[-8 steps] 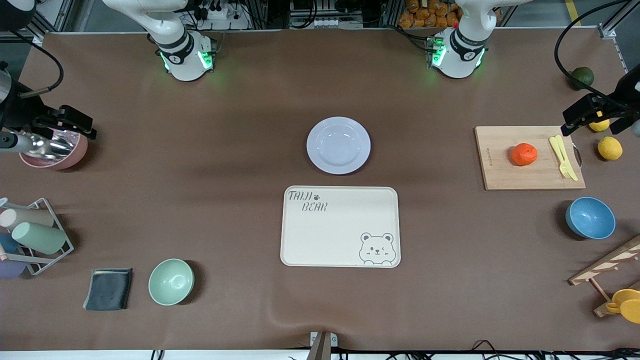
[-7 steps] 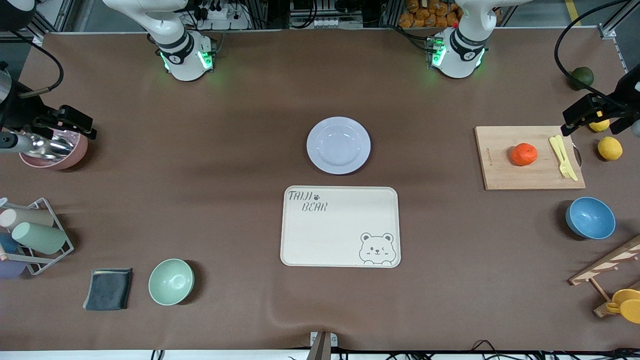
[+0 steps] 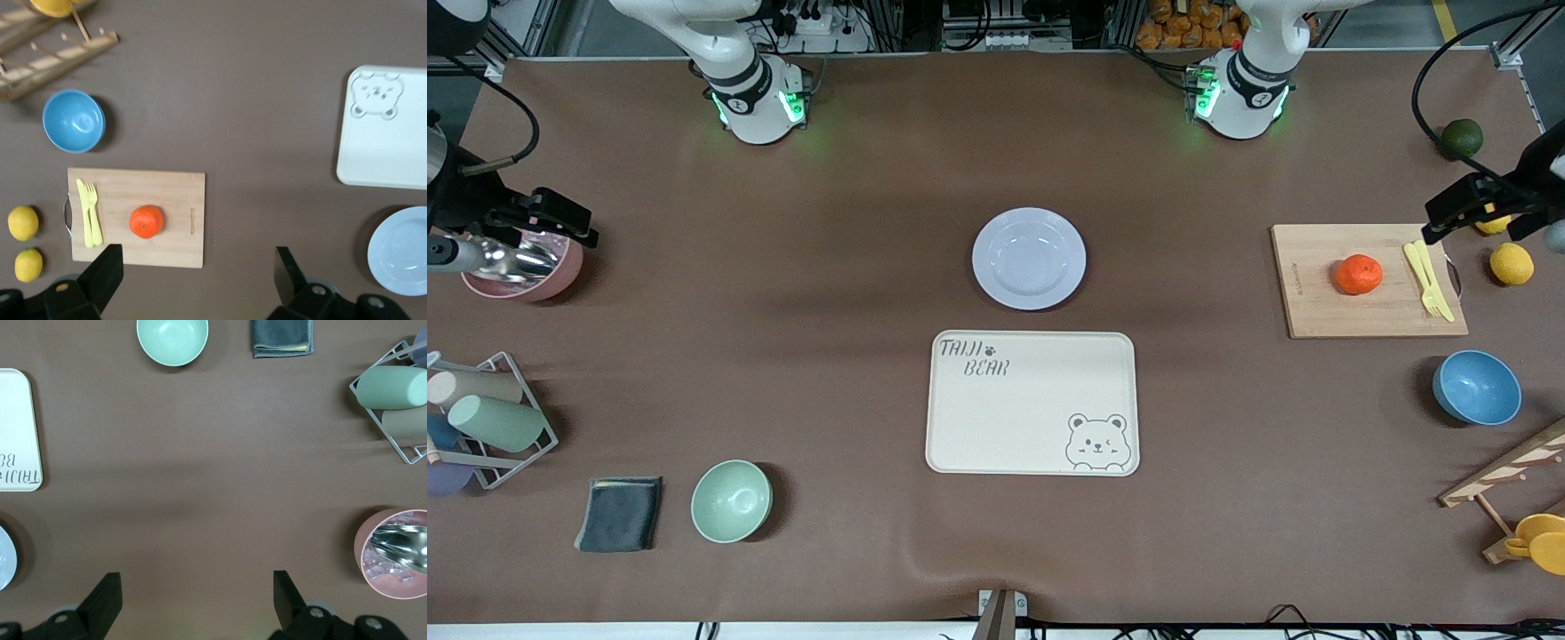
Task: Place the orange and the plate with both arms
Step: 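Reach the left gripper down to the orange on the cutting board, then grasp the orange with the left gripper while the right gripper extends outward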
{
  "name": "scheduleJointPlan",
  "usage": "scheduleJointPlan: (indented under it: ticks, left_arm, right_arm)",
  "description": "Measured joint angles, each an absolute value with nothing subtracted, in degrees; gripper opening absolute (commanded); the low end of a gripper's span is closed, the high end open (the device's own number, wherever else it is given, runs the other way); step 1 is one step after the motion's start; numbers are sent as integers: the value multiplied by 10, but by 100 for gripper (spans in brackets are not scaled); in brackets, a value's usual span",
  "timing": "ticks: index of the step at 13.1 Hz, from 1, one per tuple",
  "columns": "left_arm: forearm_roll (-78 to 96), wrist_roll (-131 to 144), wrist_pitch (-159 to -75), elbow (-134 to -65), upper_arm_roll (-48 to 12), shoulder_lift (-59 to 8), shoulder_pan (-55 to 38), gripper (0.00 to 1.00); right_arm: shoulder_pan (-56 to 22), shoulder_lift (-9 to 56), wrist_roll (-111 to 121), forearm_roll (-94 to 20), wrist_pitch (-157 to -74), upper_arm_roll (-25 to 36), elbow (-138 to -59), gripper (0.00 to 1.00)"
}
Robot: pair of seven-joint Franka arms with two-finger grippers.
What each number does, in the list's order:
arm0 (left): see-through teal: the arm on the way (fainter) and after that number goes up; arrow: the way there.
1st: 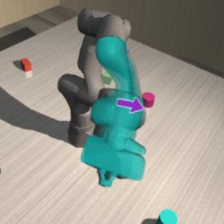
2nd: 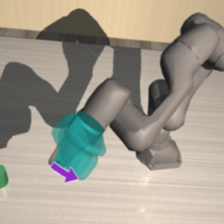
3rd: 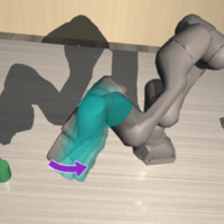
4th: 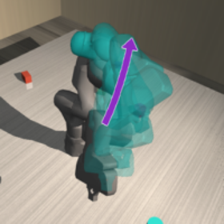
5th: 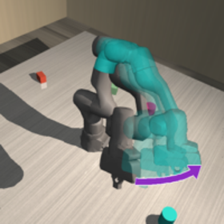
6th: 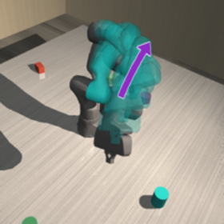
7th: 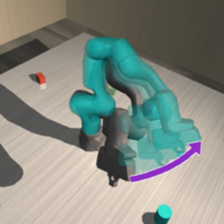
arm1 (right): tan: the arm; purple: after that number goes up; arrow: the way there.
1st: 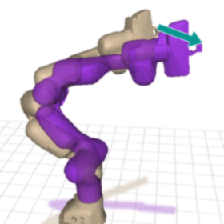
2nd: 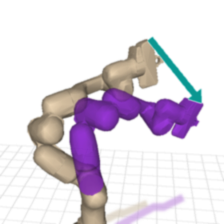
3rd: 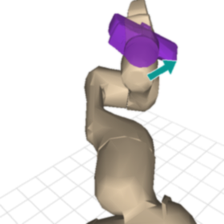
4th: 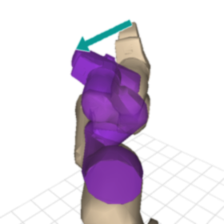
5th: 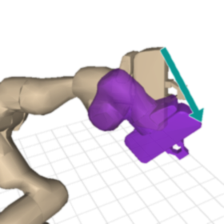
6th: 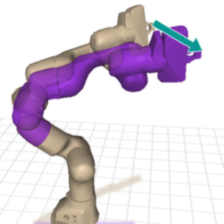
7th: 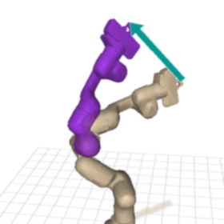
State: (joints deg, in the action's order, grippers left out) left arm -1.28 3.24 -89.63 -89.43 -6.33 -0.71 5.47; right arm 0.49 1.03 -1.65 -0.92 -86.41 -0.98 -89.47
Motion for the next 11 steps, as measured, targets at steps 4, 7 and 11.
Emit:
scheduleJointPlan:
  ticks: [4,7,11]
  left_arm:
    - [-14,16,-1002,-1018,-61,-15,108,100]
    - [-32,10,-1120,-1138,-61,-14,144,100]
    - [-45,-16,-1269,-1301,-61,-15,189,100]
  right_arm:
    - [5,23,-17,-9,-863,-10,-899,100]
    - [5,33,-17,-12,-864,-10,-899,100]
    - [10,39,-19,-55,-857,-7,-900,100]
